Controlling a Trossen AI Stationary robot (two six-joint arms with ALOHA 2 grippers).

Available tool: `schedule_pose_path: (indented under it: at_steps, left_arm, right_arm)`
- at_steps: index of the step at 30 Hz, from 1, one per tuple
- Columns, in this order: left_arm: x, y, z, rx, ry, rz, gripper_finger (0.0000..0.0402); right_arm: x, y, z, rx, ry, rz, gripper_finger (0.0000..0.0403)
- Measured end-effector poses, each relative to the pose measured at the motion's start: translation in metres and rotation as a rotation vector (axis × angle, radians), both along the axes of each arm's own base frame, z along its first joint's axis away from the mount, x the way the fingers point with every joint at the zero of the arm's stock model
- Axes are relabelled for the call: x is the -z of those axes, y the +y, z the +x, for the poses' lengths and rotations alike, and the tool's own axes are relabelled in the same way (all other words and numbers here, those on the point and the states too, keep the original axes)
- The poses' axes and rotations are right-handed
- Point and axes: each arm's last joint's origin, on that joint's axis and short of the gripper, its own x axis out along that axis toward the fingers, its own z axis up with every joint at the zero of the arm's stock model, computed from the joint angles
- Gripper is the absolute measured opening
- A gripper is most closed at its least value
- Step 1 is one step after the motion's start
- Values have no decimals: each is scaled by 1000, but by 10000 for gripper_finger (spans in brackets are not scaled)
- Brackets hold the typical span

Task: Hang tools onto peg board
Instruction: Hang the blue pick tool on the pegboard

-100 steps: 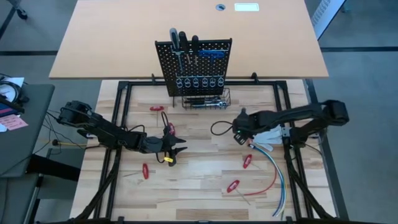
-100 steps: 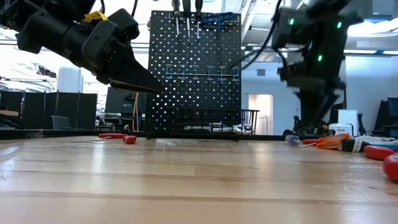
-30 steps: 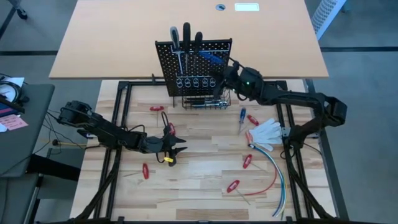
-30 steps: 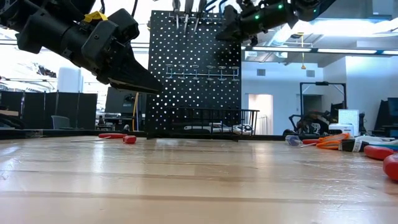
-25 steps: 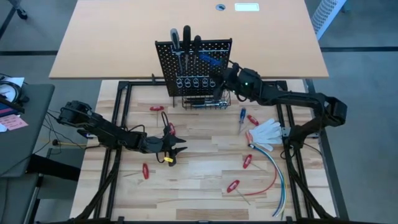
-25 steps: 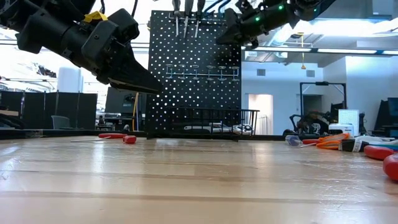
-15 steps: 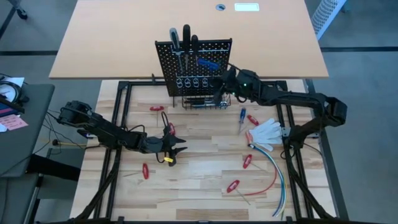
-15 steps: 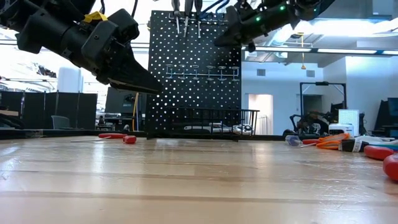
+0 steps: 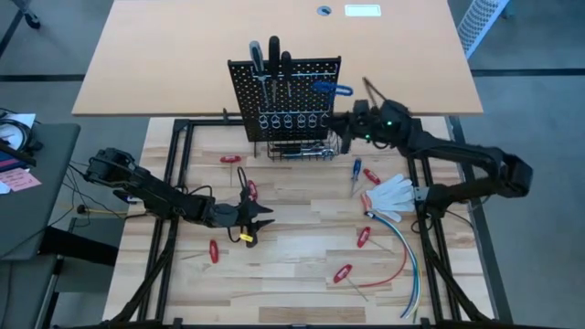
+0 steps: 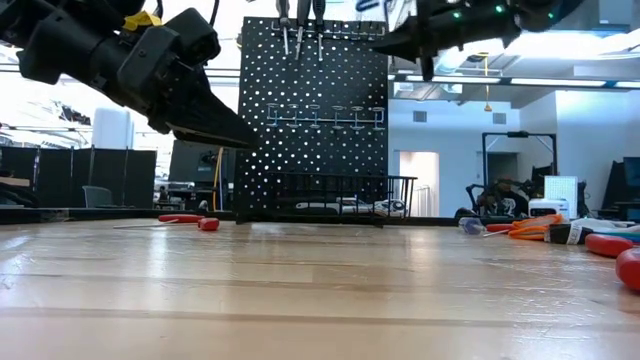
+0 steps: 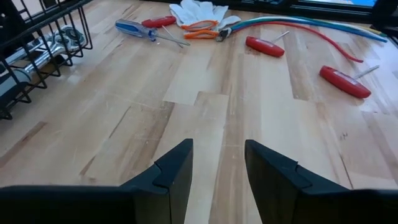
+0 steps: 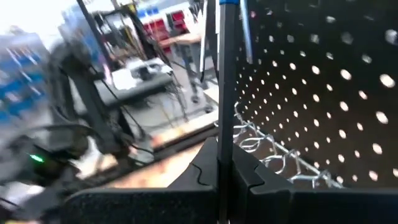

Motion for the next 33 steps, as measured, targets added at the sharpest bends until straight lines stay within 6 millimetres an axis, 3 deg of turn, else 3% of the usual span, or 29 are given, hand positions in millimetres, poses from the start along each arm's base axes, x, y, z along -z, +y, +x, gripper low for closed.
schedule_pose_path:
  at_steps: [4,11,17,33]
  left_arm:
    - [-2,0,1,0,-19,-6,141]
    - [-2,2,1,-16,-24,-3,141]
    - [-2,3,1,-25,-21,0,141]
    - [-2,3,1,-23,-18,3,141]
  right_arm:
    - [9,-16,-11,-67,-93,125,8]
    - [24,-39,3,-288,-192,212,8]
    - [36,-54,6,-327,-213,242,9]
    - [24,-67,13,-368,-219,277,9]
